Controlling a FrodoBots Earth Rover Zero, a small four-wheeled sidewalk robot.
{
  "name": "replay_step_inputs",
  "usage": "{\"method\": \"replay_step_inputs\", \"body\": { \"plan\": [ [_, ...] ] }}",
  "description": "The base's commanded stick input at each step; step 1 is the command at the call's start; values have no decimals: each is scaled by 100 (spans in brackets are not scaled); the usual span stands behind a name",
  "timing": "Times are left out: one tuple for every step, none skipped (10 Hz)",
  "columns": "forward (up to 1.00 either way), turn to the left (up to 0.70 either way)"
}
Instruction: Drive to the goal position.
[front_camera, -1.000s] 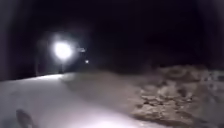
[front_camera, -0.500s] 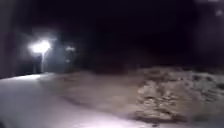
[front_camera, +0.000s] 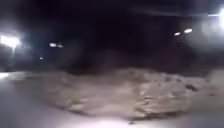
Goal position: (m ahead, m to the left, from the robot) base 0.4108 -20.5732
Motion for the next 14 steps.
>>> {"method": "replay_step_inputs", "body": {
  "plan": [
    [0, -100],
    [0, -100],
    [0, -100],
    [0, -100],
    [0, -100],
    [0, -100],
    [0, -100],
    [0, -100],
    [0, -100],
    [0, -100],
    [0, -100],
    [0, -100],
    [0, -100],
    [0, -100]
  ]
}}
